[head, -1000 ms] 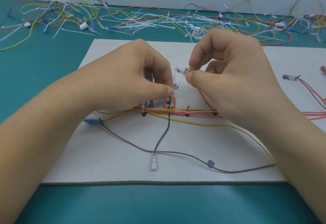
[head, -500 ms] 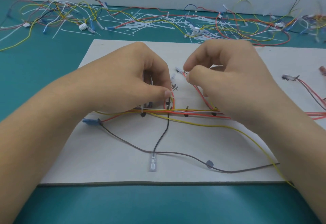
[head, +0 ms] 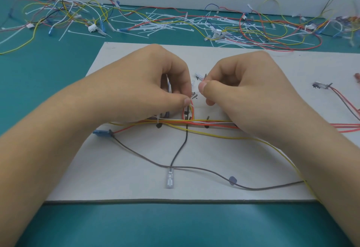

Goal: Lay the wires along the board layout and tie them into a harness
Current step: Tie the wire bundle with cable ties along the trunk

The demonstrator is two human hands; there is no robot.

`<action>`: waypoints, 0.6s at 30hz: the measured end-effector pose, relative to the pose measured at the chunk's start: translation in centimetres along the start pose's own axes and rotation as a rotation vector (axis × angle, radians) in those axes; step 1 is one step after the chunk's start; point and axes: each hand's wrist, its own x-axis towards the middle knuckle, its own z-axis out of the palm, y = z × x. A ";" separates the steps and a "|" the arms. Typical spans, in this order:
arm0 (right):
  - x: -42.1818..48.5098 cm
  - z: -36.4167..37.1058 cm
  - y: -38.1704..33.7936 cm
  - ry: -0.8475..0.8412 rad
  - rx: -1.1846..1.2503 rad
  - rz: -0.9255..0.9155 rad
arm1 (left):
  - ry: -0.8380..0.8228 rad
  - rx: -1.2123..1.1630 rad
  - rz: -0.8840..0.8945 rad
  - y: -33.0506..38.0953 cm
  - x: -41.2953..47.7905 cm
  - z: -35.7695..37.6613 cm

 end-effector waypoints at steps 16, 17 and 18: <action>-0.1 0.2 0.1 0.050 -0.036 -0.009 | -0.045 -0.008 0.000 -0.1 0.0 0.1; -0.1 0.1 0.1 0.055 -0.040 -0.010 | -0.045 -0.004 -0.001 -0.1 0.0 0.1; -0.1 0.1 0.1 0.059 -0.043 -0.012 | -0.046 -0.001 -0.001 -0.1 0.0 0.1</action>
